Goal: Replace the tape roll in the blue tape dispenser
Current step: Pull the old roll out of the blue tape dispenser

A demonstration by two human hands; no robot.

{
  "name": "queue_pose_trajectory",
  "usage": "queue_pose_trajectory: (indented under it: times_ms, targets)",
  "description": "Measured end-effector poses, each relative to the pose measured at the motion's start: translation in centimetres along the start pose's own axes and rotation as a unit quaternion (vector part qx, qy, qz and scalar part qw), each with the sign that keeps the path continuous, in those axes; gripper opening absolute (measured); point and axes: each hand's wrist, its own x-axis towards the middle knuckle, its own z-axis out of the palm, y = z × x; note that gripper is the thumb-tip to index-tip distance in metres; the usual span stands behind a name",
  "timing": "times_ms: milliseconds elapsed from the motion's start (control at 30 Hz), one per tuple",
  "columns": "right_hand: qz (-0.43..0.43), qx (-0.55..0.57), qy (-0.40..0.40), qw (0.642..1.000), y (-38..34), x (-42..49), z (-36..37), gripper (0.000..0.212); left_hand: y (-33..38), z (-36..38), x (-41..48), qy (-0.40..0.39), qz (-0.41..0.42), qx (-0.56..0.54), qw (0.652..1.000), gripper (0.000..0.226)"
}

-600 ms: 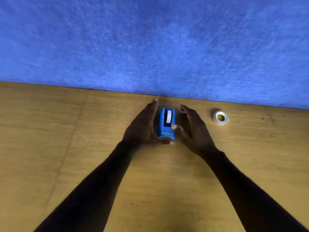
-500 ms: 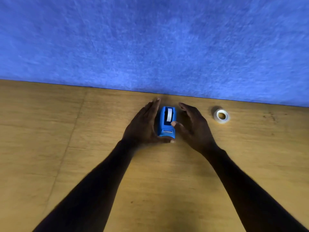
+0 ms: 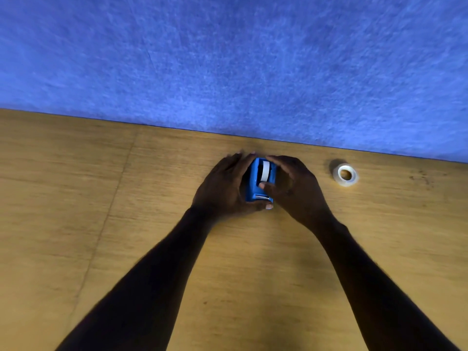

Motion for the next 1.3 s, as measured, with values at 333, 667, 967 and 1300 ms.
queue_pose_trajectory:
  times_ms: [333,667,967,1300]
  targets:
    - [-0.024,0.018,0.0,1.0,0.0,0.4,-0.4,0.055,0.3,-0.4,0.1,-0.021,-0.006,0.005,1.0,0.115]
    - [-0.018,-0.013,-0.016,1.0,0.1,1.4,-0.3,0.052,0.2,-0.2,0.1,-0.015,0.0,0.001,1.0,0.112]
    - [-0.016,-0.022,-0.028,0.999,0.1,1.6,-0.7,0.049,0.2,-0.2,0.1,0.002,0.002,-0.002,1.0,0.111]
    - [-0.021,-0.026,-0.032,0.999,-0.2,1.9,-1.1,0.049,0.2,-0.2,0.1,-0.005,0.002,0.0,1.0,0.112]
